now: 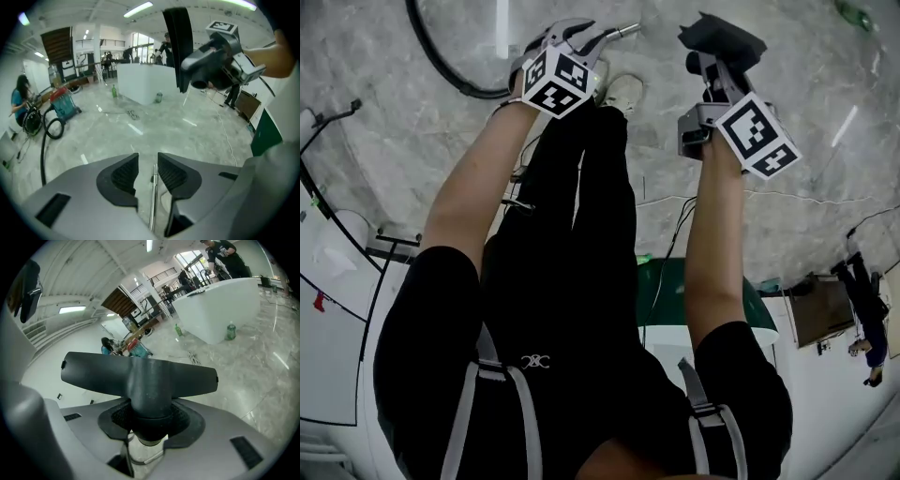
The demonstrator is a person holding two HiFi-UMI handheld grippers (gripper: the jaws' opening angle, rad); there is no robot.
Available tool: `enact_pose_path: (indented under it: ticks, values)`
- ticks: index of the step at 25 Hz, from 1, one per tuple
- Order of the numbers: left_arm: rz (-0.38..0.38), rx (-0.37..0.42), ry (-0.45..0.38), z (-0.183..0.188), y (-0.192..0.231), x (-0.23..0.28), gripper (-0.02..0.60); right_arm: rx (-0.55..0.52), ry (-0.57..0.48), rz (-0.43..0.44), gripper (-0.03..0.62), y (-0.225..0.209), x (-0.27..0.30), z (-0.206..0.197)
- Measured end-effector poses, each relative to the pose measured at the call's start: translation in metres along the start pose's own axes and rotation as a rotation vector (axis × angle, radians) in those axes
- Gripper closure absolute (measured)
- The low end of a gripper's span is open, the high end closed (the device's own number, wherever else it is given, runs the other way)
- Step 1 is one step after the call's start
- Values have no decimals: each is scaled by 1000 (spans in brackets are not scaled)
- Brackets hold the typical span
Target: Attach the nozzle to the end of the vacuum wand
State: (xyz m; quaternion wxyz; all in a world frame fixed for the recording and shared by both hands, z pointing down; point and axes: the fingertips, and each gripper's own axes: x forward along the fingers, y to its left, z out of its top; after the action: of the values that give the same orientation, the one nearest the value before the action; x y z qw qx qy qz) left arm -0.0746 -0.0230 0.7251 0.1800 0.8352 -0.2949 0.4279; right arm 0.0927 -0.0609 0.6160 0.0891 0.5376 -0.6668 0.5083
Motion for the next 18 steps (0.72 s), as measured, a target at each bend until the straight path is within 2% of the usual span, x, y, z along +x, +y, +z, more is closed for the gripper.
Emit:
enact_pose_path:
  ticks: [1,4,10,14,18]
  values:
    - [-21,1,34,-27,-2,28,456,7,16,-6,428,-17,18,-17]
    - [-64,-20,118,-99,-8,103,439,24,51,-23,428,-66,70,-66]
    - [-100,-57,233,-199,-15,205,439,56,95,-28,428,-128,152,-125]
    - [-165,9,316,-247,-26,269,439,85,96,-14,428,-159,197,-140]
    - [-226,77,373,-276,-37,299,422,86,124,7,428,-170,226,-154]
